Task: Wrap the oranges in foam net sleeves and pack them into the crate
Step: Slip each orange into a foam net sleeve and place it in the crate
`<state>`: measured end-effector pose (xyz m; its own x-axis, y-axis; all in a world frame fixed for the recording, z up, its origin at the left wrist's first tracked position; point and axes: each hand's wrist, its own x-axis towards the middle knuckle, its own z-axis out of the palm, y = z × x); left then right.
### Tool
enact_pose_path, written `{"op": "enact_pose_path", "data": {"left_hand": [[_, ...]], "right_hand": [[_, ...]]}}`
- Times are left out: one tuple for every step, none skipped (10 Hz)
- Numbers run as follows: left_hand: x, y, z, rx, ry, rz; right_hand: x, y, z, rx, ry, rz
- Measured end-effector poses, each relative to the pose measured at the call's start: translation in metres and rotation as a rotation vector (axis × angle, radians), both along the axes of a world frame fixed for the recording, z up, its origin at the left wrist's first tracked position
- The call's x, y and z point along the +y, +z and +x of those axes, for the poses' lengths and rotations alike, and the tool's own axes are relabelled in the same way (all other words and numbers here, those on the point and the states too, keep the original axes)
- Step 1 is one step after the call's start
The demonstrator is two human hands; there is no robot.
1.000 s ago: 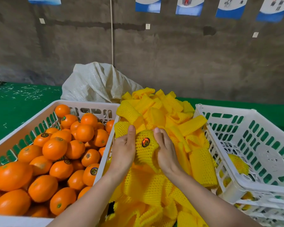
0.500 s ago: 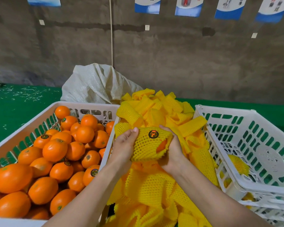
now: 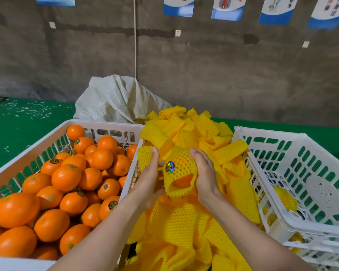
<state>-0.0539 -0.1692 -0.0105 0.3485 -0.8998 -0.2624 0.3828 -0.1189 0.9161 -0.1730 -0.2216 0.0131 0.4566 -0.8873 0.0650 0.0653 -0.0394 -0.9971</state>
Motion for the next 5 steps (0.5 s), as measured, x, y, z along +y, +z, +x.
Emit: {"op": "enact_pose_path", "data": {"left_hand": [[-0.0015,-0.002,-0.0002,0.232,-0.203,-0.014],[0.0006,0.0005,-0.001,0.196,-0.208,-0.074],[0.0012,0.0004,0.0022,0.161,-0.206,-0.089],[0.0035,0.0021,-0.0017,0.102,-0.225,-0.104],[0.0055,0.0057,-0.0036,0.019,-0.119,-0.085]], "right_hand": [[-0.0002,-0.0028,-0.0015,0.138,-0.034,-0.259],[0.0015,-0.003,-0.0037,0.163,0.032,-0.23],[0.0022,-0.0026,-0.0044,0.17,0.06,-0.153],[0.0009,-0.0038,-0.0037,0.165,0.057,-0.105],[-0.0007,-0.0046,-0.0082,0.194,-0.004,-0.325]]}}
